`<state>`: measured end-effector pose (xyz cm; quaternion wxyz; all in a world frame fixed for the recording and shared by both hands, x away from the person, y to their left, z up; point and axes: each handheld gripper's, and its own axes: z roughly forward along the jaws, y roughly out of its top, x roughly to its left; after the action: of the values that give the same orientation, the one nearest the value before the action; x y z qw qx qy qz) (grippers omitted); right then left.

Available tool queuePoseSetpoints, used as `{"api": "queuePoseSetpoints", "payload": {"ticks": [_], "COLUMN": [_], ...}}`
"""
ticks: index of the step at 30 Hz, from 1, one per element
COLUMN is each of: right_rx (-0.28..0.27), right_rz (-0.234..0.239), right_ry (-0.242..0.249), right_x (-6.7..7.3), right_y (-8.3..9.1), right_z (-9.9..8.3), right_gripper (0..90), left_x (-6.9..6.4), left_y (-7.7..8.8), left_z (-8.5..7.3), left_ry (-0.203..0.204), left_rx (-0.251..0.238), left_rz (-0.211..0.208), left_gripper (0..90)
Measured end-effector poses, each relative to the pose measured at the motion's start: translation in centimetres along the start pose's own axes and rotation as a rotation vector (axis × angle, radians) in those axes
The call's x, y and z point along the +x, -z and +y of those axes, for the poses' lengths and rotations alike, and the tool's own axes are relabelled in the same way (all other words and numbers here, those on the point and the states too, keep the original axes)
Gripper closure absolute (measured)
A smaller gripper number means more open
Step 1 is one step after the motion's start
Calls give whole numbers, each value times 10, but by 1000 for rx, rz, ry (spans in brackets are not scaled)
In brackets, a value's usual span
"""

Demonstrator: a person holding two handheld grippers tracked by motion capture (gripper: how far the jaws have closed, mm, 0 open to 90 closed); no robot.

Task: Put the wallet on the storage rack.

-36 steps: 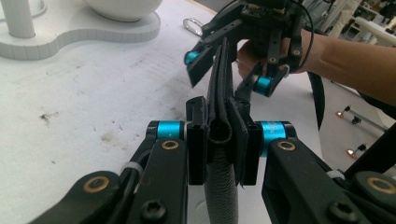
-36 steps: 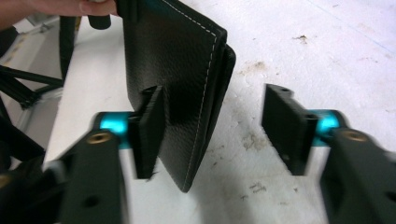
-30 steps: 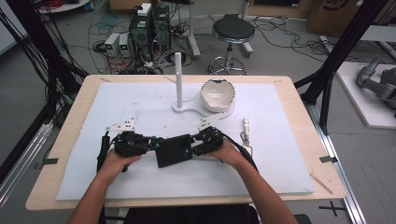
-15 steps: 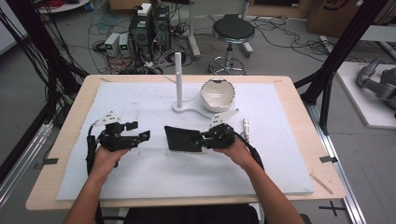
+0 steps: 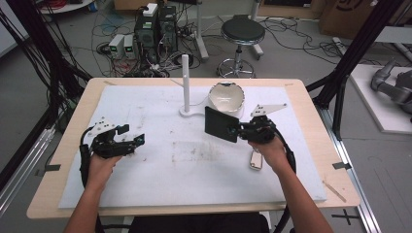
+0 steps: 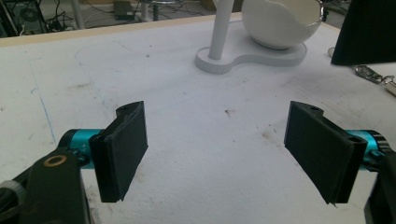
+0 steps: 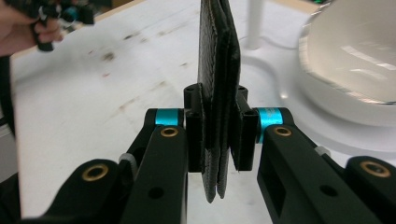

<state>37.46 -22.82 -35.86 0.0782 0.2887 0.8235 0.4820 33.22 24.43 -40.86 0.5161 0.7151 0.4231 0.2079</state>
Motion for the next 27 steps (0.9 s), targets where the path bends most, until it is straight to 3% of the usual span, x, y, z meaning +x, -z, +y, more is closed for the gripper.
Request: {"api": "queuePoseSetpoints", "payload": {"ticks": [2, 3, 5, 7, 11, 16, 18, 21, 27], "right_rx": [-2, -2, -3, 3, 31, 91, 152, 182, 307], "right_rz": [-68, -68, -125, -143, -198, -271, -315, -333, -403], "right_ry": [8, 8, 21, 30, 56, 133, 202, 231, 364], "right_x": [-3, -3, -8, -10, -16, -22, -24, -26, -30], "right_y": [13, 13, 23, 25, 29, 28, 24, 20, 2], "right_z": [8, 8, 19, 23, 37, 56, 67, 72, 88], "right_gripper": [798, 798, 798, 798, 798, 798, 798, 797, 797], "left_x": [0, 0, 1, 1, 4, 4, 3, 3, 4], "left_y": [-1, -2, -3, -4, -4, -5, -6, -7, -9], "left_z": [-1, -1, -2, -3, -5, -5, -5, -6, -6], "left_ry": [5, 12, 28, 36, 89, 100, 98, 103, 121], "left_rx": [9, 12, 11, 8, -21, -24, -23, -17, -19], "left_rz": [8, 10, 12, 9, -24, -36, -38, -40, -40], "left_gripper": [212, 212, 212, 212, 213, 213, 213, 213, 213]}}
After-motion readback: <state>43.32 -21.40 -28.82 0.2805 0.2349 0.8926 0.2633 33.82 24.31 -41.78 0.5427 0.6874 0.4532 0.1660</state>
